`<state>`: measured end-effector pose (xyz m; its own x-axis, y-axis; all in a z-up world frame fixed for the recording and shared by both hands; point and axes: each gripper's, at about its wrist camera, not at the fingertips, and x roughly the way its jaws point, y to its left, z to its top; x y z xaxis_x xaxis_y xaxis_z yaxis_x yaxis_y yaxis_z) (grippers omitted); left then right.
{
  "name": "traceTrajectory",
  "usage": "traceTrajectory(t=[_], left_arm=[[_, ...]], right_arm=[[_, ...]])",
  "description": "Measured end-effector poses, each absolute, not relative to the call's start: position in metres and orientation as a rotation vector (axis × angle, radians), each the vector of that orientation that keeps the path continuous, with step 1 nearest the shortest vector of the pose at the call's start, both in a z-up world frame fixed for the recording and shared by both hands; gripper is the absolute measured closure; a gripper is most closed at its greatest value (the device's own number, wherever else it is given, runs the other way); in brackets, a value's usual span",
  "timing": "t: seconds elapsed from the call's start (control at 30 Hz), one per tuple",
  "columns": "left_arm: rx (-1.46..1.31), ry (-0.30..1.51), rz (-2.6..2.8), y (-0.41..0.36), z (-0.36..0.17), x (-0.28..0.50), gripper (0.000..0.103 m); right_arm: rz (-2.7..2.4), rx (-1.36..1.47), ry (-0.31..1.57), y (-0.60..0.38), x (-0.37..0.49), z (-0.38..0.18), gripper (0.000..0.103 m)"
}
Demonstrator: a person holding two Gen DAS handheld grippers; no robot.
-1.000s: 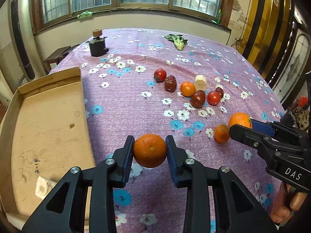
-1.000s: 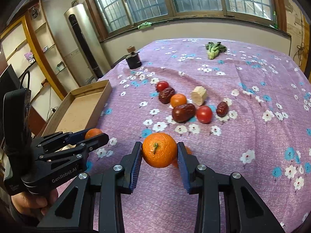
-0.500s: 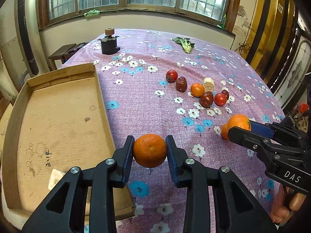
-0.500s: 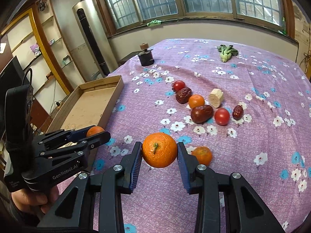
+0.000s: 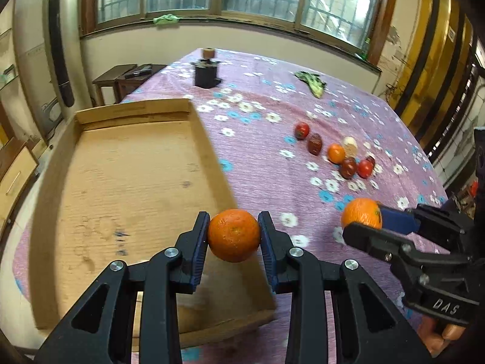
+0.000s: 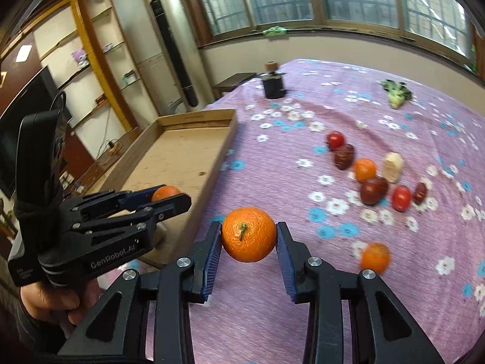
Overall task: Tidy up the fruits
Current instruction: 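Carry both oranges into the cardboard tray and open both tools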
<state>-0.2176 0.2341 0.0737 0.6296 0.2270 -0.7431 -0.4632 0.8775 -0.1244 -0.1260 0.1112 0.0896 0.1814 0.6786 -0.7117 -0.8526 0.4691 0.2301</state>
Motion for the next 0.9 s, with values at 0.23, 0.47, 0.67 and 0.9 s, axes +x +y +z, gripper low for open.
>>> traceTrajectory(t=[0.23, 0.47, 0.67, 0.9], left_arm=[[-0.364, 0.776, 0.492, 0.274, 0.076, -0.243, 0.073], [-0.403, 0.785, 0.553, 0.302, 0.067, -0.258, 0.073], [-0.417, 0.823, 0.576, 0.311, 0.051, -0.262, 0.073], [-0.426, 0.855, 0.585, 0.315, 0.04, -0.264, 0.073]], right_arm=[[1.184, -0.283, 0.858, 0.155, -0.148, 0.088, 0.067], [1.244, -0.335, 0.885, 0.196, -0.162, 0.074, 0.067], [1.26, -0.396, 0.911, 0.225, -0.167, 0.057, 0.067], [1.257, -0.44, 0.938, 0.241, -0.165, 0.04, 0.067]])
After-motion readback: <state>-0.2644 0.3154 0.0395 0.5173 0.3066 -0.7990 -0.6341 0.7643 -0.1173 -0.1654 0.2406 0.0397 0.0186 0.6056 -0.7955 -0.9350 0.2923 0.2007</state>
